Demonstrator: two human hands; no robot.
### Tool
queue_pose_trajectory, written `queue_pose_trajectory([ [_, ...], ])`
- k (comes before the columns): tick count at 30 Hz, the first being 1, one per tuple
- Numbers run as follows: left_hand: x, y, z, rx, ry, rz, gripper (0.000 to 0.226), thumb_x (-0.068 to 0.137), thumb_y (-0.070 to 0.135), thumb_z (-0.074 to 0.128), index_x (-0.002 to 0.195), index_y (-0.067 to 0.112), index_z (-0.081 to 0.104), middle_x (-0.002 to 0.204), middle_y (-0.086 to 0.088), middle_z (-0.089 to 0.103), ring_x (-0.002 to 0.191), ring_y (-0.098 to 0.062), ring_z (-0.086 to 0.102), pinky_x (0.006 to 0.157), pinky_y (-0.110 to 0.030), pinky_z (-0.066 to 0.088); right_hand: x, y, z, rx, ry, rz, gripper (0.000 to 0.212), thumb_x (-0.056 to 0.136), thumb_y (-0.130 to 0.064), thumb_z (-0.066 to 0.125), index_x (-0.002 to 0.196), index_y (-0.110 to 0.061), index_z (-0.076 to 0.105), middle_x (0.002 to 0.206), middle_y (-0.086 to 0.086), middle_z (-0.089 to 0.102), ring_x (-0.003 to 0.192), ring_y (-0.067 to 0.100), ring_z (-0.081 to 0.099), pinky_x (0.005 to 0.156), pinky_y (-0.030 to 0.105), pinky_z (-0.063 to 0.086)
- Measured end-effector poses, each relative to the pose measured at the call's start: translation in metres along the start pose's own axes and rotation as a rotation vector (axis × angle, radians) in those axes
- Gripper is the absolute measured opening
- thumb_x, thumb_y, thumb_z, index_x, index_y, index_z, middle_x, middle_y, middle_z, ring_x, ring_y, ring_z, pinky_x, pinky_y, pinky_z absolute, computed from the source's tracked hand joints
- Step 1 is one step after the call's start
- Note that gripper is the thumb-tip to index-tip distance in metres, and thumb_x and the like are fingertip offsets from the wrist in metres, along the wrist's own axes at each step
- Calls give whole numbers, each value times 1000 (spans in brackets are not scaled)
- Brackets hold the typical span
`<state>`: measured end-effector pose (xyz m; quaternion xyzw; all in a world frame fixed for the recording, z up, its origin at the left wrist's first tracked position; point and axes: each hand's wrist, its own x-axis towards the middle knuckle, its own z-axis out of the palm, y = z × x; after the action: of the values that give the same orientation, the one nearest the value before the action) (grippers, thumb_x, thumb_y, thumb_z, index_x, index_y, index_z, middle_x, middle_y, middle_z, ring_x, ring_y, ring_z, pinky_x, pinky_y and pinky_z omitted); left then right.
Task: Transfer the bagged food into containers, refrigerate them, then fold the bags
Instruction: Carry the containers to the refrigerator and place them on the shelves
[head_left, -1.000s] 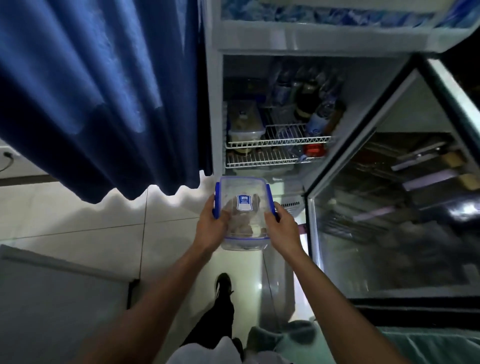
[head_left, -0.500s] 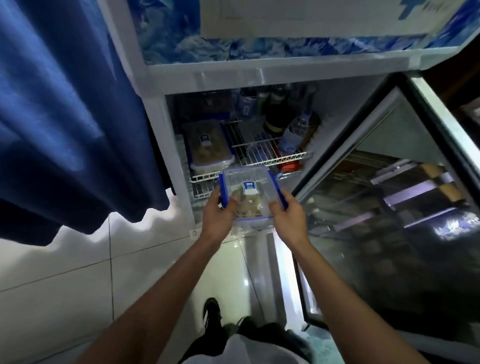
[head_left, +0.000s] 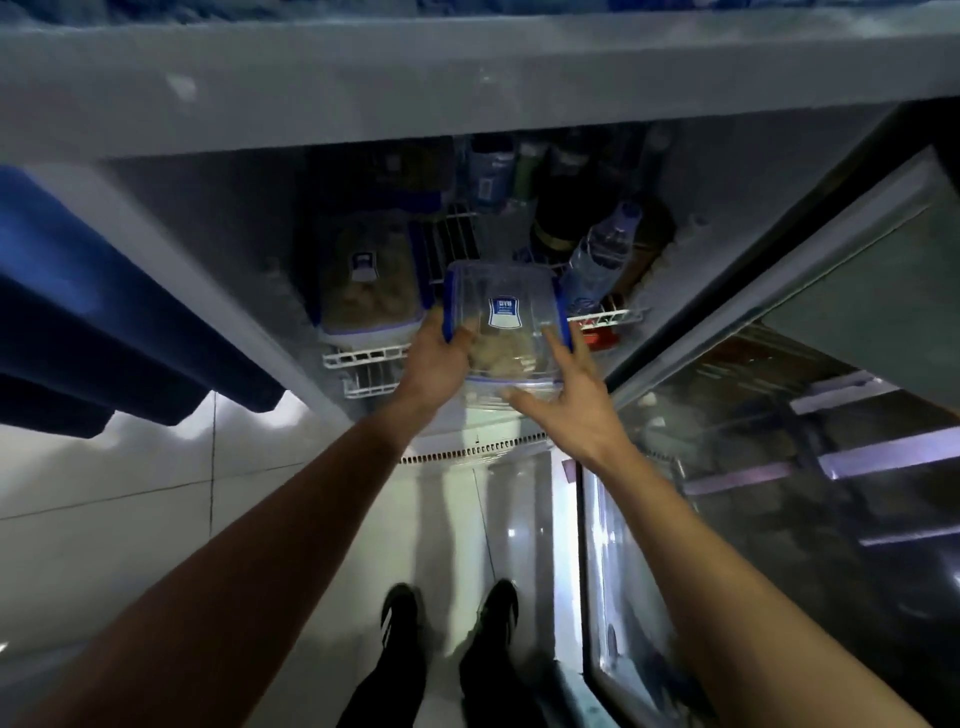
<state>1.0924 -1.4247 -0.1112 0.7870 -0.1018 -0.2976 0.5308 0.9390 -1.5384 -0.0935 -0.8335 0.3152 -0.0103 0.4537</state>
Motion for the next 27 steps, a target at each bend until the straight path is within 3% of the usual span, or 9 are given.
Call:
queue_pose_trajectory([
  [4,2,-3,7,49,49,46,31,104,27,52,134,24,56,111,1,70,95,-14,68,82,-33,53,27,14,-6,-91,-14,-56,99,76,-59,78,157,-29,29,168,-4,-1,154,13,3,121,29,13],
  [8,-2,-4,6,350,75,182,39,104,29,50,140,16,53,139,-12,55,127,-29,53,108,-43,43,55,10,-14,-75,6,-129,89,82,-59,72,154,-22,36,167,1,14,153,15,11,123,36,21],
  [11,-10,-6,3,602,154,515,25,102,15,55,126,10,57,132,-23,57,124,-41,52,103,-57,48,73,7,-17,-131,-6,-214,76,87,-54,69,151,-24,41,160,5,31,150,20,21,120,30,23],
  [13,-8,-14,-2,776,174,694,28,97,11,60,123,2,60,127,-22,60,120,-37,52,96,-56,53,83,9,-14,-190,-20,-269,71,90,-53,65,150,-26,41,158,6,34,148,23,23,120,35,26],
  [16,8,-12,-13,900,102,548,44,100,30,55,141,14,53,145,-10,52,135,-31,45,106,-53,44,100,9,-6,-311,-51,-246,72,93,-56,57,155,-27,34,161,11,26,149,29,19,119,43,30],
  [20,35,-8,-24,1081,40,496,52,103,38,48,152,23,39,158,-2,39,145,-28,34,116,-52,31,127,7,2,-484,-37,-293,76,93,-61,47,156,-22,30,165,12,17,151,34,16,117,48,33],
  [23,52,-7,-28,1142,14,472,58,104,38,41,158,25,26,162,-3,34,148,-31,31,117,-54,29,144,4,4,-579,-38,-307,71,99,-46,53,158,-21,24,167,13,7,153,34,9,118,45,31],
  [27,61,-12,-24,1152,16,480,61,102,30,50,158,29,25,163,-3,33,147,-30,33,117,-51,27,154,2,10,-694,-55,-301,64,103,-26,52,159,-17,22,165,20,7,153,37,6,119,45,30],
])
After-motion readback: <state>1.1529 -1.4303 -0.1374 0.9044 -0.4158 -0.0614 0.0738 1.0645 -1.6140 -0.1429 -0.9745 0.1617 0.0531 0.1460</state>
